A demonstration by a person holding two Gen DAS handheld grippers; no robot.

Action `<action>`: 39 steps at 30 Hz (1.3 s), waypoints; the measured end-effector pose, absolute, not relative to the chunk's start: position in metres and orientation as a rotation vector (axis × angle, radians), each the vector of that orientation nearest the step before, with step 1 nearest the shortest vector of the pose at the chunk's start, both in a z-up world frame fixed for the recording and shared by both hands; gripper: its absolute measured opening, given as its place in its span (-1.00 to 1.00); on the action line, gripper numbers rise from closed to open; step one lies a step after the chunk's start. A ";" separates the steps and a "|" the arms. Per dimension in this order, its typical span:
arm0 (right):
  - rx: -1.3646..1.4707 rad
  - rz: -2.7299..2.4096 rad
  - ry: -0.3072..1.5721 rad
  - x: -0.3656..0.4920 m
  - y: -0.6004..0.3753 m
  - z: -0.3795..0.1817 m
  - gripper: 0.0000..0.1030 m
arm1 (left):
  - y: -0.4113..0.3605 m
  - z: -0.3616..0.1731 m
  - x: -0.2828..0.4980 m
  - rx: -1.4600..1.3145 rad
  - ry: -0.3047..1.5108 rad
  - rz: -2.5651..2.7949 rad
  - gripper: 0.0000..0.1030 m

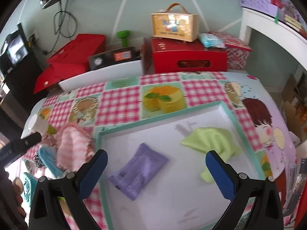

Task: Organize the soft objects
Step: 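Move both open tools back to the pile of soft items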

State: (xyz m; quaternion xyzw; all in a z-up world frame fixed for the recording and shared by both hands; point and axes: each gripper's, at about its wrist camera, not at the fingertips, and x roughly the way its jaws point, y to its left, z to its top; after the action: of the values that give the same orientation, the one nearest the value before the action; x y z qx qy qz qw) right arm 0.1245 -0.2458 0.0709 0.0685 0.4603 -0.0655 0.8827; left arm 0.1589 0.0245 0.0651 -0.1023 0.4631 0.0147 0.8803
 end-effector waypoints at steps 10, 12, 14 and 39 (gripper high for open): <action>0.080 -0.017 0.988 0.131 -0.190 0.060 1.00 | 0.113 0.072 0.147 -0.268 0.920 0.262 0.82; 0.074 -0.004 0.992 0.132 -0.184 0.059 1.00 | 0.125 0.071 0.144 -0.294 0.919 0.276 0.82; 0.066 0.012 0.999 0.133 -0.175 0.056 1.00 | 0.135 0.069 0.142 -0.320 0.916 0.287 0.82; 0.068 0.265 1.016 0.143 -0.113 0.031 1.00 | 0.138 0.036 0.154 -0.338 1.030 0.167 0.82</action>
State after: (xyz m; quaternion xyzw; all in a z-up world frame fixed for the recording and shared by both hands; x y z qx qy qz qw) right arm 0.1426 -0.1131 0.0312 0.0324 0.4847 0.1266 0.8649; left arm 0.1541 0.1381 0.0357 -0.1608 0.4895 0.0796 0.8534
